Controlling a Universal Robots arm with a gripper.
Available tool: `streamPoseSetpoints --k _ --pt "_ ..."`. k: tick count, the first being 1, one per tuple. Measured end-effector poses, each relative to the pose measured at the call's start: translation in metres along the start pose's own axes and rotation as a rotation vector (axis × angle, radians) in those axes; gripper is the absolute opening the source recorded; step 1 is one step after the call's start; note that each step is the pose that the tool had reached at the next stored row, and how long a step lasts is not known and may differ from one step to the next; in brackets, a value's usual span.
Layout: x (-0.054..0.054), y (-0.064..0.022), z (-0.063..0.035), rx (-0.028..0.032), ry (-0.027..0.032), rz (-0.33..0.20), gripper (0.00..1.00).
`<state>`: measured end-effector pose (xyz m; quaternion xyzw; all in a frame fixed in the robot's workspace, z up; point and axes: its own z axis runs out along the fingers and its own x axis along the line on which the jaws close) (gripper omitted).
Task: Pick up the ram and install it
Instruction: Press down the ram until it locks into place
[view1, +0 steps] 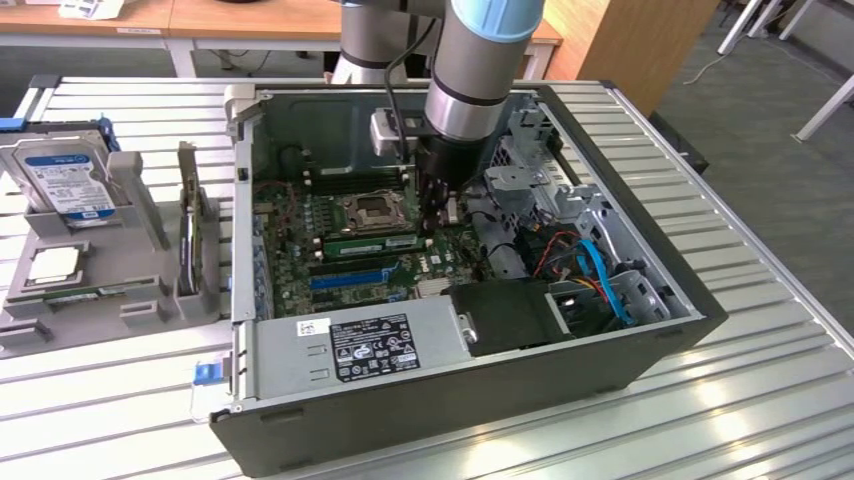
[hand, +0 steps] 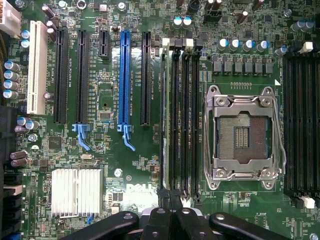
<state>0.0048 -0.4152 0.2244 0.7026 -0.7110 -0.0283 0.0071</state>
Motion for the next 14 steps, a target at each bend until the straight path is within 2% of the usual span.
streamPoseSetpoints --k 14 --pt "0.0001 -0.0001 0.0016 0.0 -0.0002 0.0 0.1"
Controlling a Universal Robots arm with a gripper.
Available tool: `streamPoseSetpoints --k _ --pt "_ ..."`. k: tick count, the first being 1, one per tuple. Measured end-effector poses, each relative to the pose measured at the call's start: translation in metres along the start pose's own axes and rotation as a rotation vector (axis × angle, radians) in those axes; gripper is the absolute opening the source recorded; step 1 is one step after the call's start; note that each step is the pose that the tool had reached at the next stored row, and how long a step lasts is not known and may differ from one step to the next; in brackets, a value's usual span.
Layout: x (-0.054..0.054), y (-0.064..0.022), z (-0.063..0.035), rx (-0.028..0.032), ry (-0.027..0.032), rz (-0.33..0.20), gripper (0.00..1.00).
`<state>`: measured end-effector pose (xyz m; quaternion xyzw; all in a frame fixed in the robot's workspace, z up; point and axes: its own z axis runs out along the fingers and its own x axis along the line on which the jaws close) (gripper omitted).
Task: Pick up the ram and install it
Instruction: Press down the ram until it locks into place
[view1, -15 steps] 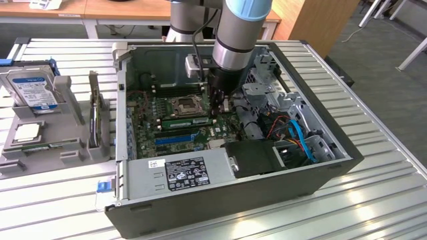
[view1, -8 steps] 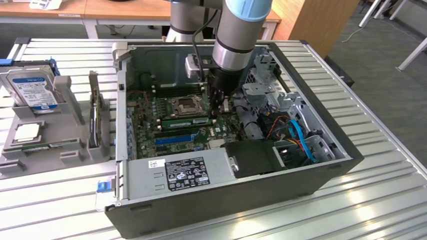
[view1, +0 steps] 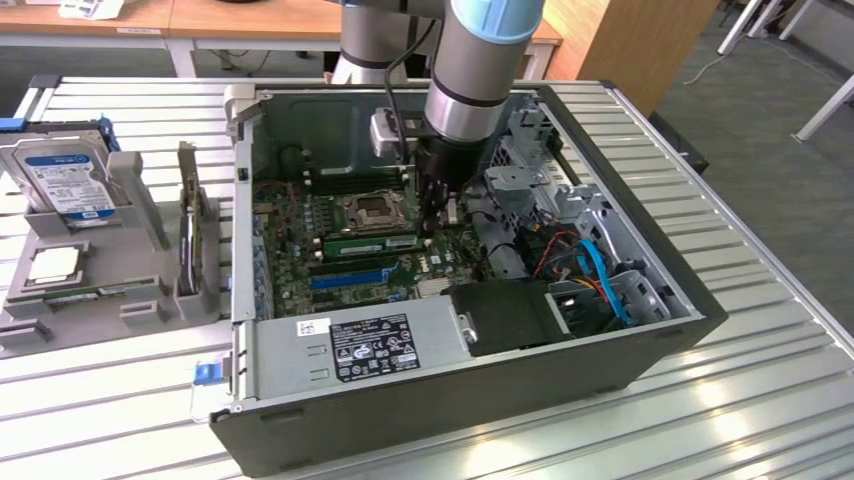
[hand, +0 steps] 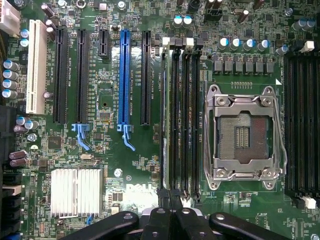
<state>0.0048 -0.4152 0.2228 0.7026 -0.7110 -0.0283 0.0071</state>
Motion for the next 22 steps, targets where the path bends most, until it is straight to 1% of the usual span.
streamPoseSetpoints --k 5,6,7,17,22 --pt "0.0 0.0 0.0006 0.0001 -0.0001 0.0 0.1" --pt "0.0 0.0001 -0.0004 0.0001 -0.0012 0.0 0.1" --pt "0.0 0.0003 -0.004 0.0001 -0.0003 0.0 0.1" --pt "-0.001 0.0012 -0.0229 -0.0015 -0.0001 0.0 0.1" --pt "-0.001 0.0012 -0.0238 -0.0015 -0.0004 0.0 0.1"
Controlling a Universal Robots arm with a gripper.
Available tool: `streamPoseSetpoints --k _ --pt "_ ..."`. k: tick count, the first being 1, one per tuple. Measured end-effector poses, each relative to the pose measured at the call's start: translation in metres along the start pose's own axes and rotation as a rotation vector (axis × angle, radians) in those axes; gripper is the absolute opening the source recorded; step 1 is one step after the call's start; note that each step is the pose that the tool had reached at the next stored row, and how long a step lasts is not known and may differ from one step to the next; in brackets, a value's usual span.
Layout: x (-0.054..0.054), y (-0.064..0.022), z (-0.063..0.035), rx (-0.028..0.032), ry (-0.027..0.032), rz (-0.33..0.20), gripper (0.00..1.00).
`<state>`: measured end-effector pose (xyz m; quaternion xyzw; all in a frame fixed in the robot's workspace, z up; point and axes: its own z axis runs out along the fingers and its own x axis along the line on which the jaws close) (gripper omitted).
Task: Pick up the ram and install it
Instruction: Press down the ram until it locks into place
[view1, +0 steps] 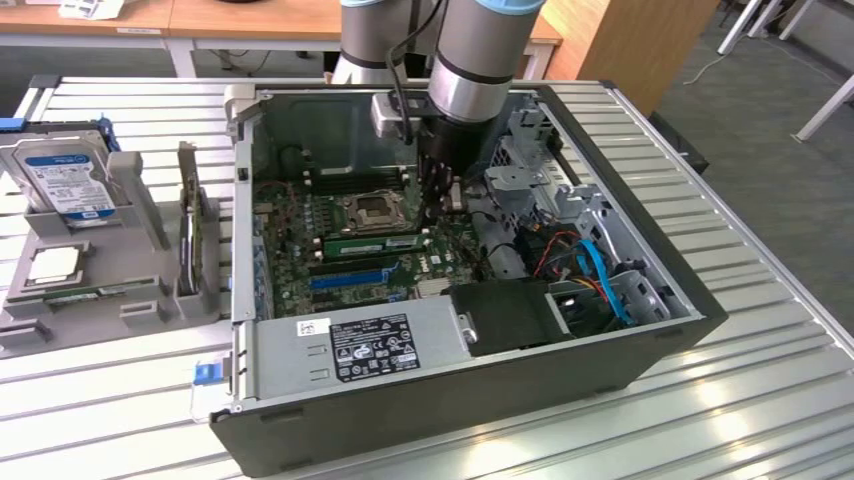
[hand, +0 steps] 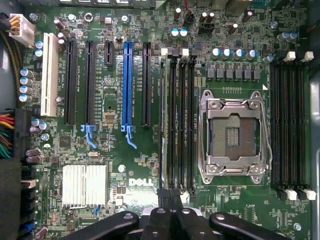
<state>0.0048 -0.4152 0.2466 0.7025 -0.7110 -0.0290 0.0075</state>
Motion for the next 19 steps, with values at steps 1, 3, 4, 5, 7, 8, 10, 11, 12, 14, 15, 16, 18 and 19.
streamPoseSetpoints --k 1,3,4,5,7,8,10,11,12,14,15,16,18,19 --pt "0.0 0.0 0.0 0.0 0.0 0.0 0.1" --pt "0.0 0.0006 0.0001 -0.0001 0.0002 0.0 0.1" --pt "0.0 0.0016 0.0003 -0.0001 0.0002 0.0 0.1" --pt "-0.001 0.0031 0.0005 0.0 0.0001 0.0 0.1" --pt "-0.001 0.0075 0.0009 0.0 0.0001 0.0 0.1" --pt "-0.001 0.0105 0.0011 0.0 0.0001 0.0 0.1" --pt "-0.001 0.0162 0.0015 0.0001 0.0001 0.0 0.1" --pt "-0.001 0.0189 0.0017 0.0001 0.0002 0.0 0.1" --pt "-0.001 0.0214 0.0019 0.0001 0.0002 0.0 0.1" --pt "-0.001 0.0261 0.0022 0.0001 0.0004 0.0 0.1" --pt "-0.001 0.0283 0.0025 0.0002 0.0003 0.0 0.1" --pt "-0.001 0.0304 0.0027 0.0002 0.0002 0.0 0.1" --pt "-0.002 0.0351 0.003 0.0003 0.0002 0.0 0.1" --pt "-0.002 0.0376 0.0033 0.0003 0.0001 0.0 0.1"
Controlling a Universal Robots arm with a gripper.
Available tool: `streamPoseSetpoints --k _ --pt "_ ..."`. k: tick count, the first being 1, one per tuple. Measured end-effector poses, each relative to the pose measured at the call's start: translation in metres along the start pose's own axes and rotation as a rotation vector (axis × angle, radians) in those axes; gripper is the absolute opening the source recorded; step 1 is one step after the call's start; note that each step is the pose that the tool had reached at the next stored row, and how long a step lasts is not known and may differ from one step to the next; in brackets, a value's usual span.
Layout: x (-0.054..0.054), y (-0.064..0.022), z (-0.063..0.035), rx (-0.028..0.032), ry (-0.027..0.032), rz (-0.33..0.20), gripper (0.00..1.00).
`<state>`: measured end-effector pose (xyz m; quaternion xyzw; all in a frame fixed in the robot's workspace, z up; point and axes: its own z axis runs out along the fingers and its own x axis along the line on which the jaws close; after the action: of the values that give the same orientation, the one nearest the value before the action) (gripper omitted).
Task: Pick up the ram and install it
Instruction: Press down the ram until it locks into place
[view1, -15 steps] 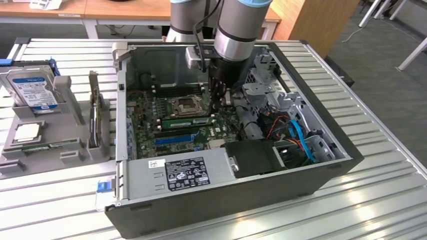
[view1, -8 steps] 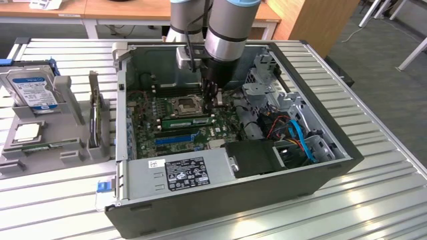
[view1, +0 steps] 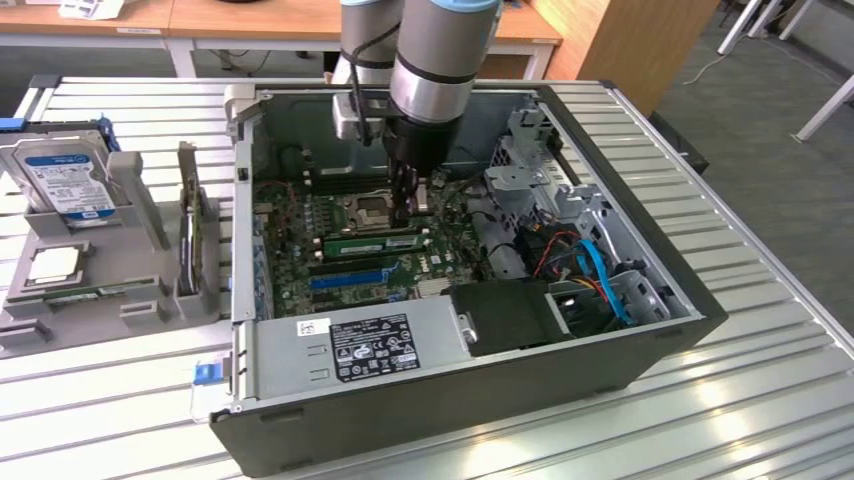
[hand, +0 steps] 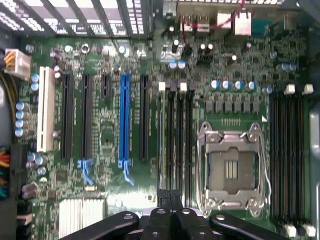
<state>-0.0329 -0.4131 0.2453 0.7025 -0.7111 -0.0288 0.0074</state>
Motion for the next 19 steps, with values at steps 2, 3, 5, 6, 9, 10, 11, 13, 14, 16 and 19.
streamPoseSetpoints --k 2,3,5,6,9,10,11,13,14,16,19 --pt "0.0 0.0048 0.0005 0.0001 -0.0001 0.0 0.1" --pt "0.0 0.0072 0.0007 0.0002 -0.0002 0.0 0.1" --pt "0.0 0.0122 0.0012 0.0002 -0.0002 0.0 0.1" --pt "0.0 0.0147 0.0013 0.0002 -0.0001 0.0 0.1" --pt "0.0 0.0222 0.0019 0.0002 -0.0001 0.0 0.1" --pt "-0.001 0.0245 0.0021 0.0003 -0.0001 0.0 0.1" --pt "-0.001 0.0267 0.0023 0.0003 0.0 0.0 0.1" --pt "-0.001 0.0309 0.0026 0.0002 0.0 0.0 0.1" --pt "-0.001 0.0329 0.0027 0.0002 0.0 0.0 0.1" --pt "-0.001 0.0363 0.003 0.0003 0.0 0.0 0.1" --pt "-0.001 0.0408 0.0033 0.0002 -0.0001 0.0 0.1"
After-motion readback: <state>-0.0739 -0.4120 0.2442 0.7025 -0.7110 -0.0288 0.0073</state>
